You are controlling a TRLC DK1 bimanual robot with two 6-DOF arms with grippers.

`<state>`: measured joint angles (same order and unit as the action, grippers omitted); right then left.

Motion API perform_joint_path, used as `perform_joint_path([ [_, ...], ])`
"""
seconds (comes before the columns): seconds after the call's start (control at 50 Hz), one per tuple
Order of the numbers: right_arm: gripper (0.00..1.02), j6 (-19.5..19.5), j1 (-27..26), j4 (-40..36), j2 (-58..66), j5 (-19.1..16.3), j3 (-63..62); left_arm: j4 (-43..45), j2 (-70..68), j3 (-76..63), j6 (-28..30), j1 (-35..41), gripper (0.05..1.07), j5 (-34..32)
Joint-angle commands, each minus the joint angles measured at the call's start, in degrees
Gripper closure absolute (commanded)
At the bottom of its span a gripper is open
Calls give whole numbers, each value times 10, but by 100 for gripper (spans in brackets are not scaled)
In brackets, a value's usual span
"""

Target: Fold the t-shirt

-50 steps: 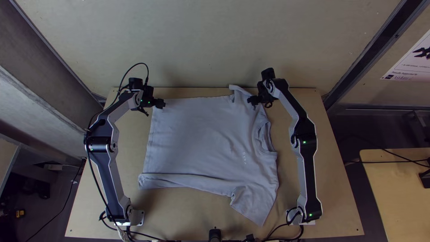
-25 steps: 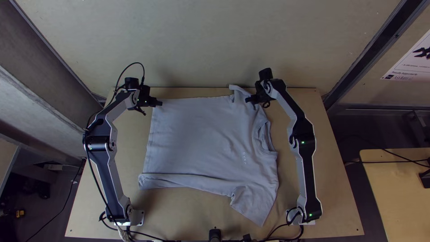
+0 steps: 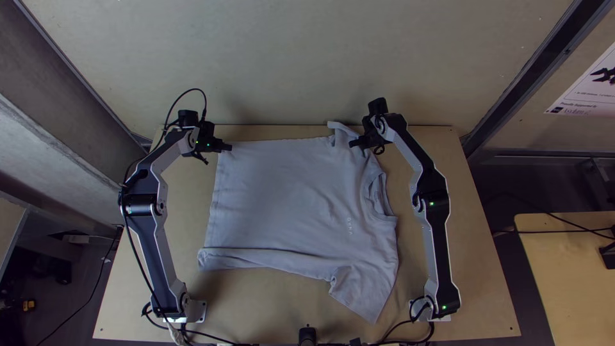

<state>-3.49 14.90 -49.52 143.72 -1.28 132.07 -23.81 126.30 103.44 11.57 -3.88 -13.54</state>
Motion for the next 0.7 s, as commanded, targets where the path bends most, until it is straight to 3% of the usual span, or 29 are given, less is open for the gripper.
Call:
perform_joint_path([
  [0.0,100,-5,4,2,-15,4,7,-18,11,19,-8,-3,104,-5],
  [0.68,100,1,7,-11,-121,3,-27,-54,-72,15,-36,-4,104,-32],
])
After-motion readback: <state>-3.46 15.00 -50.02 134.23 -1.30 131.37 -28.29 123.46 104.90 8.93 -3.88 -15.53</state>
